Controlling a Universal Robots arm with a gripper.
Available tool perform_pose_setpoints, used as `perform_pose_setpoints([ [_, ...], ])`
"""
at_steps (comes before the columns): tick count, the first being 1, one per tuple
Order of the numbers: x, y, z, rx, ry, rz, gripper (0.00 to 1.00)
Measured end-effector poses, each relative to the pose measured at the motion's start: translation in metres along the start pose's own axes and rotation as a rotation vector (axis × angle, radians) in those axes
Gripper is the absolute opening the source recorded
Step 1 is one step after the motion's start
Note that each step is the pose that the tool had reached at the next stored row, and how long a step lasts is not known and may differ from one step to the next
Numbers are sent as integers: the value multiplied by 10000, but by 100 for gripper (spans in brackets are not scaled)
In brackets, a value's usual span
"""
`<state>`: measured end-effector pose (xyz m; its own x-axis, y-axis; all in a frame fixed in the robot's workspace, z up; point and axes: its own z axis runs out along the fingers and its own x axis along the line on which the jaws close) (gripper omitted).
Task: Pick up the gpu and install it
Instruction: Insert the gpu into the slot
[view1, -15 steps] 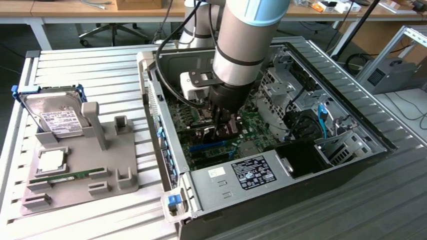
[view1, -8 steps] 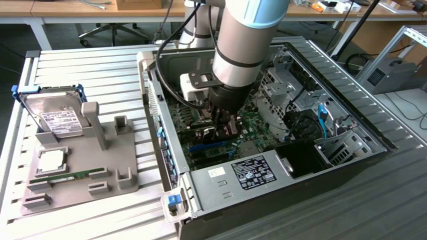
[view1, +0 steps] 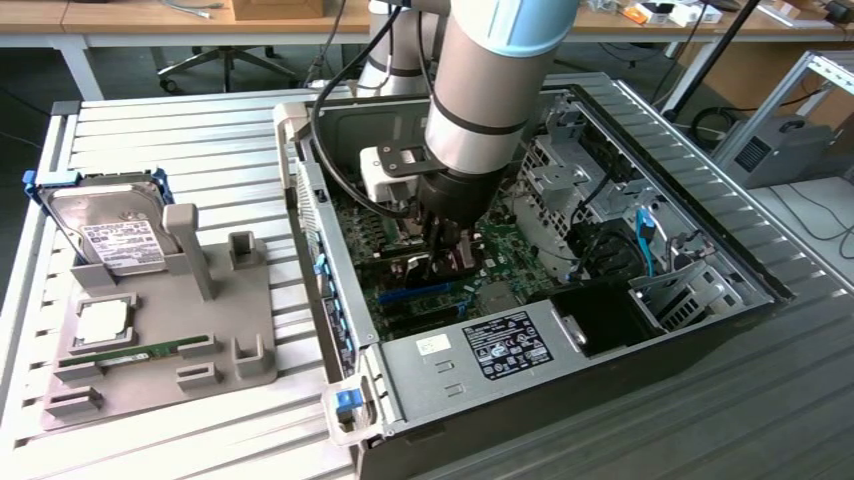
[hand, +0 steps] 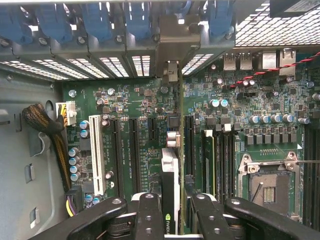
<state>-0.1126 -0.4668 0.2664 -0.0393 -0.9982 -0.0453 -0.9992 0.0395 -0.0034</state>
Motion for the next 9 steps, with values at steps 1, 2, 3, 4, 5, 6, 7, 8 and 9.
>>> perform_pose_setpoints([
  [1, 0, 0, 0, 0, 0, 0, 27],
  [2, 0, 0, 0, 0, 0, 0, 27],
  [3, 0, 0, 0, 0, 0, 0, 27],
  [4, 0, 0, 0, 0, 0, 0, 27],
  [5, 0, 0, 0, 0, 0, 0, 27],
  [6, 0, 0, 0, 0, 0, 0, 27],
  [7, 0, 0, 0, 0, 0, 0, 27],
  [8, 0, 0, 0, 0, 0, 0, 27],
  [9, 0, 0, 7, 2, -4, 0, 27],
])
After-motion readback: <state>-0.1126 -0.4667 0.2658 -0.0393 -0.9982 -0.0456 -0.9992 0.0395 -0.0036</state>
